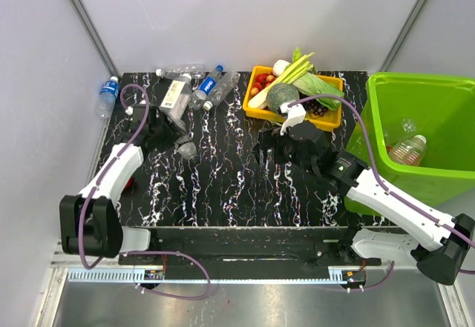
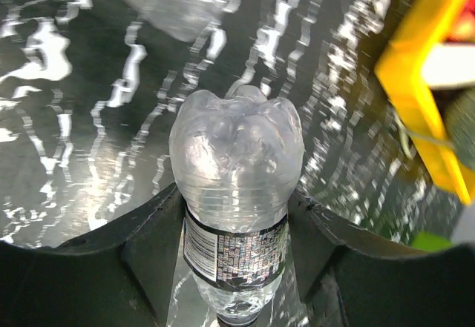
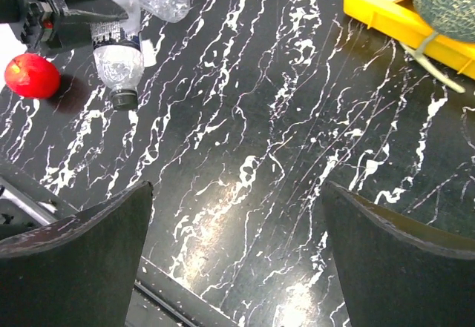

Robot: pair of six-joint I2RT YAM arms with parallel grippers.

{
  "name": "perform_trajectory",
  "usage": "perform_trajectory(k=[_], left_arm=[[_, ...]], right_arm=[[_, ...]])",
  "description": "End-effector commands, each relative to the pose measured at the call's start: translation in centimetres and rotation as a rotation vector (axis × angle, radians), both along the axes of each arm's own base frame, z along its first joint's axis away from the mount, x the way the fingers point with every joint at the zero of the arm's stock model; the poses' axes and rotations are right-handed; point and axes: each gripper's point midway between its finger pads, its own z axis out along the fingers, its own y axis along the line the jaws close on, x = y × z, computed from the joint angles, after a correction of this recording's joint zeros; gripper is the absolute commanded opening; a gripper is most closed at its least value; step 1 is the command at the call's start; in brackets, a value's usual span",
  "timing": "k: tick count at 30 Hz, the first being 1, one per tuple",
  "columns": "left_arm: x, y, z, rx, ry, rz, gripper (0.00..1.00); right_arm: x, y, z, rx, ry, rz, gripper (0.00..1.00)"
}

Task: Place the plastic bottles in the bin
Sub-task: Pick up the plastic bottle at the center of the board.

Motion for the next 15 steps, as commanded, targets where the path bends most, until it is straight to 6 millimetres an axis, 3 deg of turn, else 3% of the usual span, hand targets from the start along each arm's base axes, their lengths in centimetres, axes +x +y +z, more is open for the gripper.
perform_trajectory(k=[1,3,7,11,15], left_arm=[[-0.9,-4.6,5.1,-0.077,-0.163,-0.279,0.38],[-2.1,-6.4,5.4,-0.141,-0.196,-0.395,0.38],[-4.3,-8.9,6.4,-0.246,-0.272,-0.554,0.38],[-6.1,-10.1,8.1,-0.283,-0.368,-0.671,0.38],[-7.4,-10.7,9.6,-0.296,-0.442,-0.744,0.38]], right_arm=[[0.3,1.7,1.4,0.123,-0.014,0.007,0.97],[0.7,1.9,0.6,0.129,0.015,-0.026,0.95],[0.7,4.2,-0.9,0.138,0.075,0.042,0.95],[0.2,7.2,-1.8,0.252,0.136,0.116,0.9],[-0.1,10.6,-1.2,0.381,0.141,0.203,0.86]])
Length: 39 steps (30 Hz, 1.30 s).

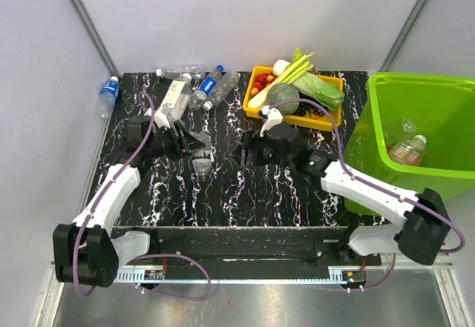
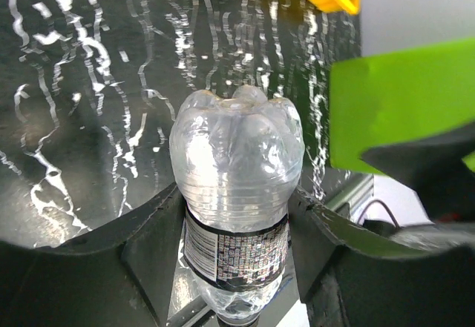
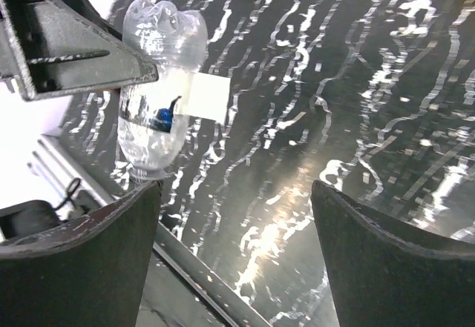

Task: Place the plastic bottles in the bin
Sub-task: Pick up the plastic bottle at the center of the board.

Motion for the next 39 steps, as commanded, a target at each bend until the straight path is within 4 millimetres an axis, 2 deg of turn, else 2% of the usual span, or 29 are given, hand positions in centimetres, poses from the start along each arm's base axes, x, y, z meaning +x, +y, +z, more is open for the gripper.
perform_trajectory(k=[1,8,14,18,20,23,27,32,33,39], left_arm=[[-1.2,-1.9,5.1,-0.083,-0.237,-0.167,0.38],[-2.6,-2.2,5.7,-0.118,-0.269,-0.192,0.38],[-3.2,-2.5,6.7,-0.154,-0.301,-0.21,0.38],[-3.4,-2.5,7.1,-0.161,-0.314,-0.211,0.38],[-3.5,-2.5,7.0,-0.162,-0.313,-0.211,0.39],[-3.5,-2.4,7.0,-0.158,-0.312,-0.207,0.44],[-3.7,-2.1,7.2,-0.134,-0.324,-0.189,0.64],[-4.1,-1.4,7.3,-0.09,-0.334,-0.15,0.88],[-4.2,-1.2,7.5,-0.08,-0.341,-0.138,0.97],[-5.1,-0.2,8.9,-0.03,-0.374,-0.076,0.99]], right_arm=[[-0.6,5.1,3.1,0.246,-0.014,0.114,0.86],[-1.3,9.3,3.4,0.415,0.011,0.221,0.84],[-2.7,12.9,2.7,0.438,0.038,0.314,0.87],[-2.7,14.0,2.3,0.442,0.048,0.322,0.85],[-2.6,14.1,2.1,0.444,0.048,0.317,0.79],[-2.2,13.7,2.1,0.446,0.036,0.285,0.6],[-1.5,12.6,1.0,0.415,0.019,0.22,0.45],[-0.6,11.0,0.3,0.347,-0.019,0.15,0.37],[-0.3,10.7,0.5,0.327,-0.033,0.136,0.36],[1.6,8.3,0.5,0.234,-0.07,0.039,0.34]])
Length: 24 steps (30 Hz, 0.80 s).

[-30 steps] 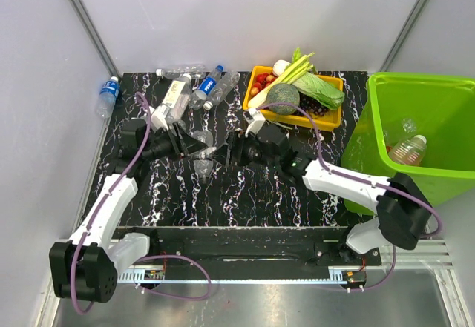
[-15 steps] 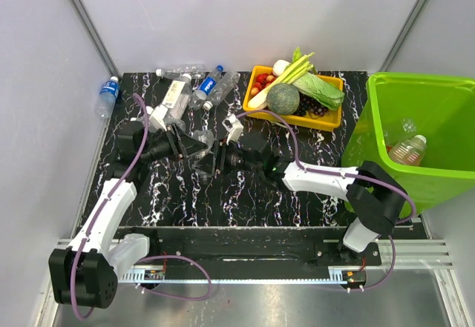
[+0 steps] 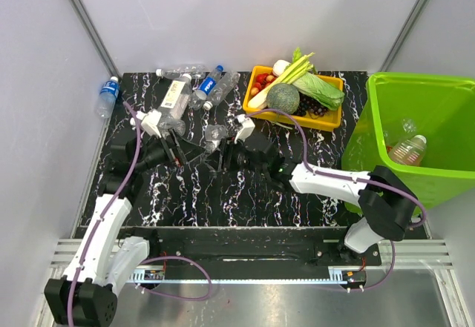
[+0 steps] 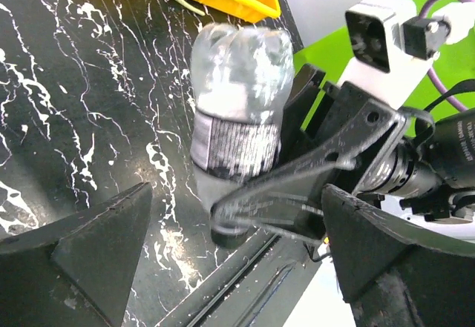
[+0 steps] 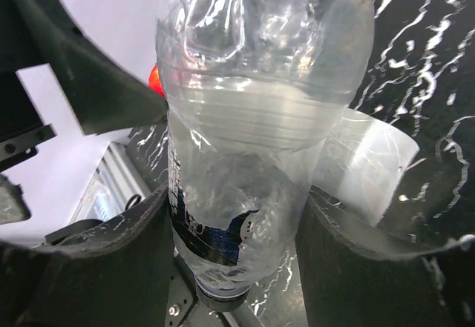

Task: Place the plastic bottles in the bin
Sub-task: Pick up the plastic bottle at the center of the board, then place the plastic bottle in the trash bin.

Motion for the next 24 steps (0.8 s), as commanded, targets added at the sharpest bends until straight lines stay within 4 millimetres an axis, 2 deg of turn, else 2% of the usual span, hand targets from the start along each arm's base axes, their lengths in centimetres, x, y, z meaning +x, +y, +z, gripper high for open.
perform_trajectory(k=[1,4,7,12,14,18,20,24], left_arm=[[-0.4,0.9,2.2,0.044,-0.077,0.051,0.99],[-1.0,1.4,2.2,0.081,-0.103,0.069,0.99],[-1.3,2.5,1.8,0.123,-0.119,0.128,0.99],[-1.6,3.7,1.2,0.174,-0.156,0.188,0.99],[-1.5,4.3,0.7,0.201,-0.154,0.228,0.99],[-1.9,5.0,0.6,0.229,-0.156,0.265,0.99],[-2.0,5.1,0.5,0.228,-0.152,0.275,0.99],[-2.2,5.2,0.2,0.229,-0.151,0.283,0.99]], right_arm=[[2.8,-2.7,3.3,-0.016,-0.088,-0.123,0.34],[4.3,-4.6,4.1,-0.051,-0.105,-0.165,0.33],[6.0,-7.2,6.1,-0.074,-0.131,-0.237,0.33],[8.1,-12.3,11.8,-0.097,-0.237,-0.375,0.33],[8.6,-14.5,13.7,-0.136,-0.274,-0.444,0.32],[8.8,-17.5,18.2,-0.153,-0.36,-0.529,0.32],[8.9,-19.2,19.8,-0.201,-0.395,-0.577,0.32],[8.5,-24.0,23.5,-0.299,-0.475,-0.717,0.33]])
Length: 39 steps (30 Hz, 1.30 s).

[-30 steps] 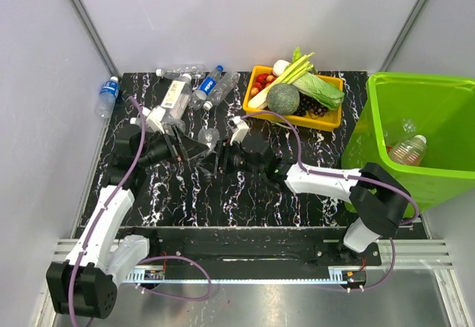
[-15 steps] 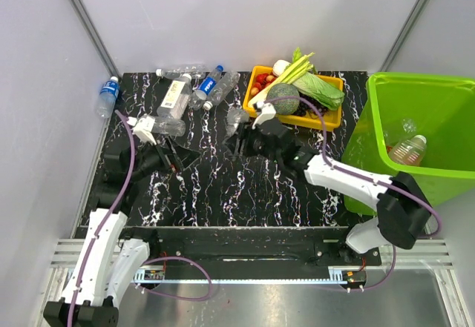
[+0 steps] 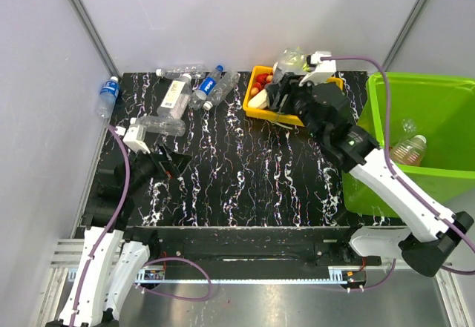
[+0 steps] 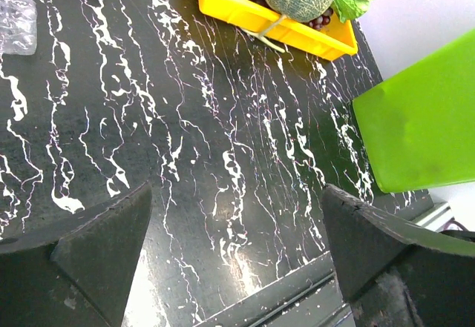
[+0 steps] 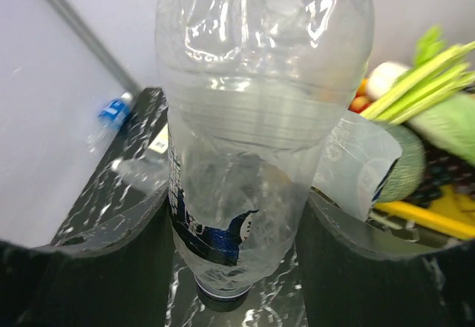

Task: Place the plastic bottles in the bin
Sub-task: Place the plastic bottle in the trash bin.

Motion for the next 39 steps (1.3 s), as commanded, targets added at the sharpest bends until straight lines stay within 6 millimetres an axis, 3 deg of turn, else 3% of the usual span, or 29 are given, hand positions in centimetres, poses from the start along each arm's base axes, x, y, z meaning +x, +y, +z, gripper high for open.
perform_trajectory(k=[1,5,9,16,24,30,34,35,37,39], left_arm=[[0.2,0.8,0.0,0.025,-0.025,0.045,0.99],[0.2,0.7,0.0,0.021,-0.021,0.042,0.99],[0.0,0.2,-0.3,0.019,-0.012,0.018,0.99],[-0.1,0.4,-0.4,0.026,-0.018,0.03,0.99],[-0.1,0.2,-0.5,0.024,-0.016,0.023,0.99],[0.0,0.2,-0.8,0.031,-0.004,0.023,0.99],[0.0,0.0,-0.9,0.036,0.003,0.011,0.99],[0.0,-0.2,-0.8,0.035,0.006,0.002,0.99],[0.2,-0.5,-1.3,0.033,0.027,-0.011,0.99],[0.2,-0.7,-1.4,0.028,0.036,-0.023,0.99]], right_arm=[[-0.5,-7.3,4.7,-0.148,-0.09,-0.238,0.33],[-2.1,-12.8,8.6,-0.194,-0.162,-0.416,0.33],[-3.1,-16.4,11.1,-0.273,-0.21,-0.527,0.34],[-3.7,-22.4,12.5,-0.423,-0.184,-0.743,0.35],[-3.9,-25.9,9.1,-0.588,-0.013,-0.9,0.37],[-5.6,-30.2,6.5,-0.622,0.077,-1.016,0.39],[-5.3,-31.1,3.7,-0.637,0.155,-1.006,0.6],[-5.3,-31.2,3.5,-0.643,0.168,-1.015,0.69],[-5.2,-31.3,3.5,-0.631,0.176,-1.026,0.78],[-5.1,-31.0,3.5,-0.604,0.175,-1.012,0.92]])
